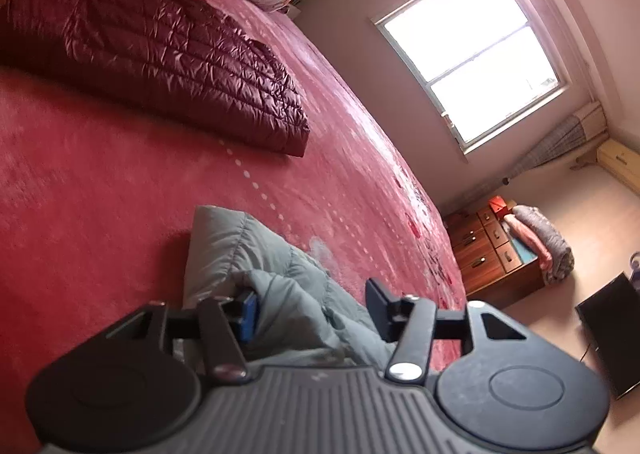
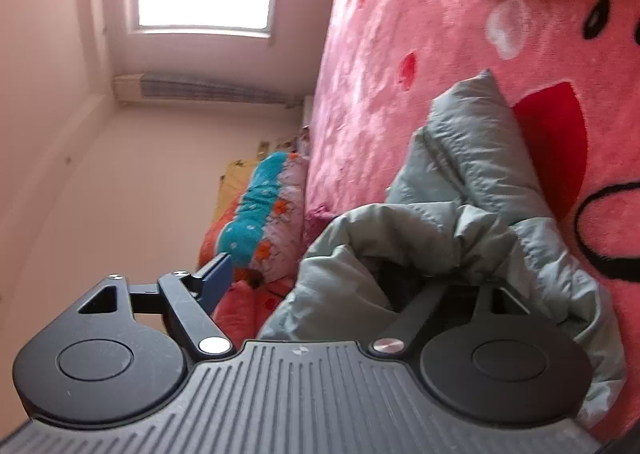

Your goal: Fold large clothes

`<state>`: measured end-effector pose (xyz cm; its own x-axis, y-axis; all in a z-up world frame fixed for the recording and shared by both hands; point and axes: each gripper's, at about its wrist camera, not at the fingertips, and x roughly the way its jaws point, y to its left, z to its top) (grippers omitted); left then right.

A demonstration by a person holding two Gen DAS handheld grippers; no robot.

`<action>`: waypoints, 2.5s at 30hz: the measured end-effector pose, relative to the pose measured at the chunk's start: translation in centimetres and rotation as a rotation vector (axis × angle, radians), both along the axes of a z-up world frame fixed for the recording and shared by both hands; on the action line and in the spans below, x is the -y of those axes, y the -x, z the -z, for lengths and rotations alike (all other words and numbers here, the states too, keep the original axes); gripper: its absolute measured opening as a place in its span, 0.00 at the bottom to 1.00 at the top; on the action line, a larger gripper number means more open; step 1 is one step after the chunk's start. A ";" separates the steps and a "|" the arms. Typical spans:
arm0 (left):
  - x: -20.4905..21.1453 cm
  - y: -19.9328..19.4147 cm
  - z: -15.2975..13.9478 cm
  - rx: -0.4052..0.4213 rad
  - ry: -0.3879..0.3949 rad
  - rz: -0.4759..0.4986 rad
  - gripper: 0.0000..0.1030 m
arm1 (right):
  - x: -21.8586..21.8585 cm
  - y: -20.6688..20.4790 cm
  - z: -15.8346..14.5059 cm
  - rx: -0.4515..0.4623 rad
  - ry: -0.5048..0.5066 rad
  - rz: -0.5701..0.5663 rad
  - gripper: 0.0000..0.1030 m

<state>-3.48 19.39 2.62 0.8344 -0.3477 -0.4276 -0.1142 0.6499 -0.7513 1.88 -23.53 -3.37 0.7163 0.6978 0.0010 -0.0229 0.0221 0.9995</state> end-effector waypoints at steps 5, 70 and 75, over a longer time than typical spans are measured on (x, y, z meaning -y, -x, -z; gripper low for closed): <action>0.8 1.2 -0.8 0.018 -0.040 0.012 0.60 | 0.2 0.2 -0.4 0.043 -0.002 -0.026 0.99; 15.7 -9.8 1.7 0.055 -0.823 0.273 0.65 | -9.8 -6.0 -4.7 0.231 1.222 0.018 1.00; 15.1 -11.2 2.5 0.019 -0.841 0.219 0.71 | -8.8 -7.6 -3.7 0.164 1.221 0.041 1.00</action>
<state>7.69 4.33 0.13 0.7952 -0.0763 -0.6015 0.0862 0.9962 -0.0124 9.44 -14.74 0.34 0.7906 0.2810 -0.5441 -0.1232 0.9433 0.3082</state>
